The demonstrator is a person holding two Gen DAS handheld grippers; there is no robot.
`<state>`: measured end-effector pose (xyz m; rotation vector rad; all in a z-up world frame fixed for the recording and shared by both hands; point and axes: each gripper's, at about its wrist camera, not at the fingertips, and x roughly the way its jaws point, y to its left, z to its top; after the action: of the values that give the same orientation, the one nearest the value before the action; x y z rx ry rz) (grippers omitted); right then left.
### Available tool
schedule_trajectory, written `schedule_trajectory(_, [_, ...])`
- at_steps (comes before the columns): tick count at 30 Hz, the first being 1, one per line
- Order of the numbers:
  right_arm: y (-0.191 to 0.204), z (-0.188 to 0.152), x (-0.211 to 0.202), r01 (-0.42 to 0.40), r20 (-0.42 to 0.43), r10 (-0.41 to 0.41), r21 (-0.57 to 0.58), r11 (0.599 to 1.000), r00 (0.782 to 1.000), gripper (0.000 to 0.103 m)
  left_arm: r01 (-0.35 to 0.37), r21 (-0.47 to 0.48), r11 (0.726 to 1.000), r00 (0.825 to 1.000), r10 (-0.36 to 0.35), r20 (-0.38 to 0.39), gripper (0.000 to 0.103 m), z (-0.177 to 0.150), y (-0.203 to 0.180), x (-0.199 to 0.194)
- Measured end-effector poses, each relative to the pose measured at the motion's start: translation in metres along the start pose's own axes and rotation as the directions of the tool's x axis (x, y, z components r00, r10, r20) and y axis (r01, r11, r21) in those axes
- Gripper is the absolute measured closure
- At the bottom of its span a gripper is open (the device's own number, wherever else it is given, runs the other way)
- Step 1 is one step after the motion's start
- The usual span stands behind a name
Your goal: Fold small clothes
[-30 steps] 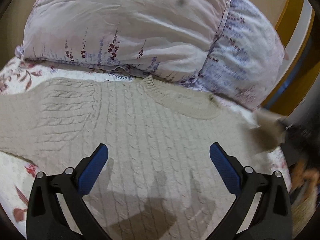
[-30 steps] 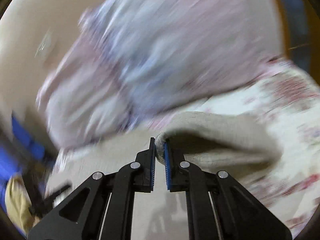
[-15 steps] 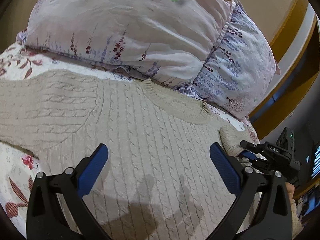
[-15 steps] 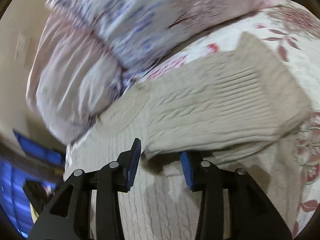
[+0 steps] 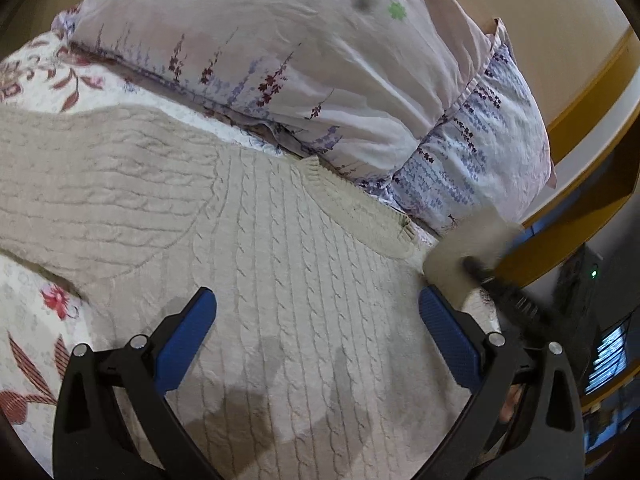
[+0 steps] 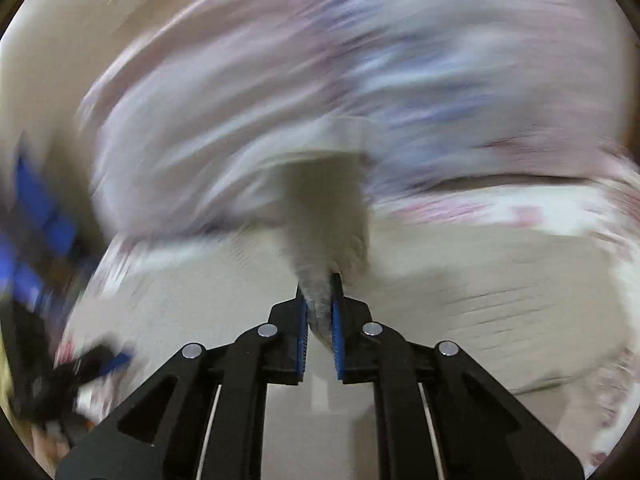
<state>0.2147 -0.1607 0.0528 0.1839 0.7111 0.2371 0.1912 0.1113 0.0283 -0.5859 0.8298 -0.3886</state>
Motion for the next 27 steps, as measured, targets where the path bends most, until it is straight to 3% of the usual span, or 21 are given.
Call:
schedule_trajectory(1, [0.019, -0.009, 0.019, -0.043, -0.09, 0.038, -0.056, 0.998, 0.995, 0.081, 0.011, -0.012, 1.0, 1.0, -0.011, -0.011, 0.003, 0.0, 0.0, 0.002])
schedule_trajectory(3, [0.03, -0.024, 0.04, -0.116, -0.194, 0.102, -0.061, 0.991, 0.976, 0.077, 0.03, -0.036, 0.999, 0.999, -0.032, -0.034, 0.004, -0.001, 0.001, 0.006])
schedule_trajectory(5, [0.029, -0.034, 0.047, -0.141, -0.239, 0.133, -0.02, 0.99, 0.962, 0.069, 0.049, -0.053, 0.997, 0.997, -0.052, -0.058, 0.007, -0.002, 0.0, 0.01])
schedule_trajectory(9, [-0.01, -0.039, 0.018, -0.156, -0.176, 0.181, 0.15, 0.976, 0.968, 0.053, 0.091, -0.092, 0.992, 0.989, -0.1, -0.107, 0.02, -0.003, -0.005, 0.022])
schedule_trajectory(11, [-0.042, -0.042, -0.002, -0.148, -0.13, 0.19, 0.28, 0.948, 0.973, 0.051, 0.139, -0.146, 0.98, 0.976, -0.16, -0.148, 0.026, -0.005, -0.008, 0.031])
schedule_trajectory(13, [-0.078, -0.051, -0.02, -0.131, -0.086, 0.182, 0.409, 0.903, 0.98, 0.051, 0.166, -0.202, 0.965, 0.961, -0.204, -0.186, 0.032, -0.007, -0.012, 0.041])
schedule_trajectory(15, [-0.121, -0.065, -0.038, -0.105, -0.032, 0.148, 0.559, 0.823, 0.988, 0.051, 0.179, -0.25, 0.951, 0.948, -0.235, -0.216, 0.034, -0.011, -0.016, 0.051])
schedule_trajectory(17, [-0.153, -0.077, -0.049, -0.08, 0.003, 0.103, 0.652, 0.754, 0.995, 0.051, 0.169, -0.267, 0.949, 0.945, -0.233, -0.23, 0.037, -0.013, -0.02, 0.059])
schedule_trajectory(20, [-0.187, -0.087, -0.056, -0.078, 0.041, 0.071, 0.741, 0.667, 0.997, 0.052, 0.15, -0.273, 0.95, 0.946, -0.218, -0.24, 0.052, -0.012, -0.026, 0.072])
schedule_trajectory(22, [-0.197, -0.089, -0.057, -0.083, 0.061, 0.056, 0.757, 0.648, 0.997, 0.058, 0.134, -0.263, 0.956, 0.951, -0.198, -0.237, 0.07, -0.008, -0.027, 0.079])
schedule_trajectory(25, [-0.205, -0.084, -0.058, -0.061, 0.085, -0.006, 0.755, 0.653, 0.996, 0.063, 0.108, -0.224, 0.969, 0.96, -0.16, -0.228, 0.092, 0.0, -0.027, 0.088])
schedule_trajectory(26, [-0.205, -0.083, -0.059, -0.051, 0.09, -0.026, 0.75, 0.659, 0.996, 0.065, 0.109, -0.197, 0.974, 0.963, -0.152, -0.222, 0.093, 0.004, -0.029, 0.089])
schedule_trajectory(27, [-0.207, -0.081, -0.06, -0.035, 0.097, -0.056, 0.743, 0.669, 0.994, 0.074, 0.109, -0.167, 0.98, 0.966, -0.144, -0.213, 0.094, 0.008, -0.03, 0.089])
